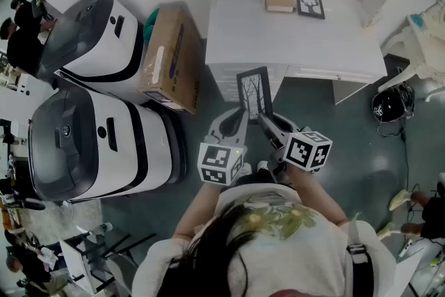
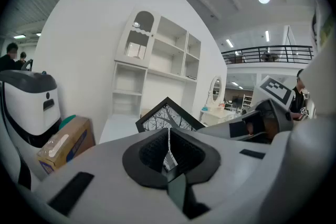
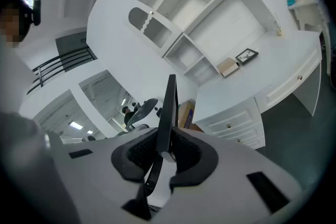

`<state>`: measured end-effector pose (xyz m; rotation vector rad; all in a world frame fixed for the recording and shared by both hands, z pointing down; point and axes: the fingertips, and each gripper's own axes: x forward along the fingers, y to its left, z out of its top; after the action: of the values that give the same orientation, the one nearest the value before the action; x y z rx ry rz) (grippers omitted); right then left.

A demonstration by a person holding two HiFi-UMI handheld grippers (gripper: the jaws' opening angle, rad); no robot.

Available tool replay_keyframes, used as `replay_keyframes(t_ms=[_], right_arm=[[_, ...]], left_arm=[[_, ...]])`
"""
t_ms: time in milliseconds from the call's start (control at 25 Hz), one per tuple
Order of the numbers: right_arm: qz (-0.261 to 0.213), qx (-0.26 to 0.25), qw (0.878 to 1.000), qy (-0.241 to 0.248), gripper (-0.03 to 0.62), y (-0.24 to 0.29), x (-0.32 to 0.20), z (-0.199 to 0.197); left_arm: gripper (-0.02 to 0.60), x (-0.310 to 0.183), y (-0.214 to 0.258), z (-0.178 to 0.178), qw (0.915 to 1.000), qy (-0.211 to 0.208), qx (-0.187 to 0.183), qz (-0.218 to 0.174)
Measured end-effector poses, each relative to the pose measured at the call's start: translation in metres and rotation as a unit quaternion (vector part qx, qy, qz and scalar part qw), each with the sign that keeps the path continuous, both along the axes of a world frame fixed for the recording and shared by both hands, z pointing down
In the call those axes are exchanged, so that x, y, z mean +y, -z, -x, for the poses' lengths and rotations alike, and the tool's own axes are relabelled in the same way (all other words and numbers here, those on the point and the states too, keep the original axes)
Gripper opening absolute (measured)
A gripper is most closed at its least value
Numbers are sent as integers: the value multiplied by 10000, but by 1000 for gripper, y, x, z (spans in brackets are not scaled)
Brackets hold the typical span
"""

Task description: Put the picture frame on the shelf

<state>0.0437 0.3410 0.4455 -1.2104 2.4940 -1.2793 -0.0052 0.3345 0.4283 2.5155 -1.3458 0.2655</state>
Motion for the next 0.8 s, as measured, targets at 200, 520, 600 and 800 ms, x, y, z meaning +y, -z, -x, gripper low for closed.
replay_keyframes(t_ms=[200,520,600,800], right_arm=[[46,-48,10000,-13,87,-2,2,-4],[121,-250,9996,-47,87,0,4,-15],[140,-290,9995,-30,87,0,5,-19],[137,-361,9992,30,87,0,5,-26]], left_arm=[[38,4,-3,-4,10000,-14,-50,35],[38,5,2,-13,9999,42,-111,-11],[38,5,5,-16,9999,64,-127,-27],[38,6,9,-26,9997,110,-179,-110]])
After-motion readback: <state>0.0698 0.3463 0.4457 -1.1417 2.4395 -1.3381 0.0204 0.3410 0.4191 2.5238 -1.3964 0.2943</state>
